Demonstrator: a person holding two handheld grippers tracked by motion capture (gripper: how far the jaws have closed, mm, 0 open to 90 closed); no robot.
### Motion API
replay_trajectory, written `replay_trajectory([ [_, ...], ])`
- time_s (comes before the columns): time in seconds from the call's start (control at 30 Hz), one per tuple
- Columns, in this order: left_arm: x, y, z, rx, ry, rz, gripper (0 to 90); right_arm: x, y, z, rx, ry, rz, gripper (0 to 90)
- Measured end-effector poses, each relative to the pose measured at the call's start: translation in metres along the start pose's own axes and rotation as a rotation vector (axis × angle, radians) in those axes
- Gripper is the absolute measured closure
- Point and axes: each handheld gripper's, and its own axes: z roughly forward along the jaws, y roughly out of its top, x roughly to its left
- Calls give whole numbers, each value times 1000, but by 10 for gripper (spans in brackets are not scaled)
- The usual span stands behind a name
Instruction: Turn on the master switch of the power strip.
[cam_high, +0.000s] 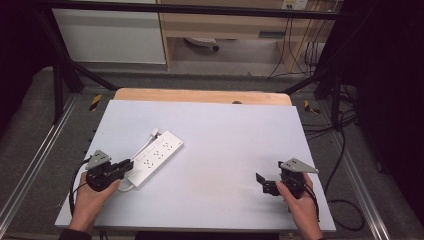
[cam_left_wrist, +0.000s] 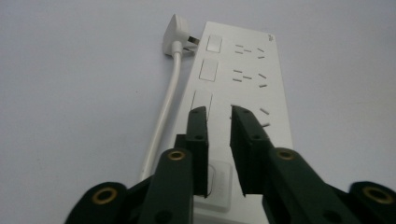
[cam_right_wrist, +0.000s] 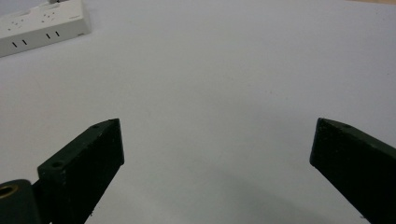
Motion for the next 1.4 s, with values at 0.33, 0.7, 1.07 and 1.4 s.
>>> replay_trajectory([
  [0.33, -3, 3, -1, -49, -12, -19, 521, 0, 0, 0, 0, -1, -1, 32],
  [0.7, -8, 6, -4, -120, -58, -20, 373, 0, 0, 0, 1, -1, 1, 32],
  [1.07, -13, 9, -7, -151, -80, -32, 230, 0, 0, 0, 0, -1, 1, 32],
  [1.4, -14, 12, -16, -206, -49, -41, 67, -1, 0, 0, 0, -1, -1, 32],
])
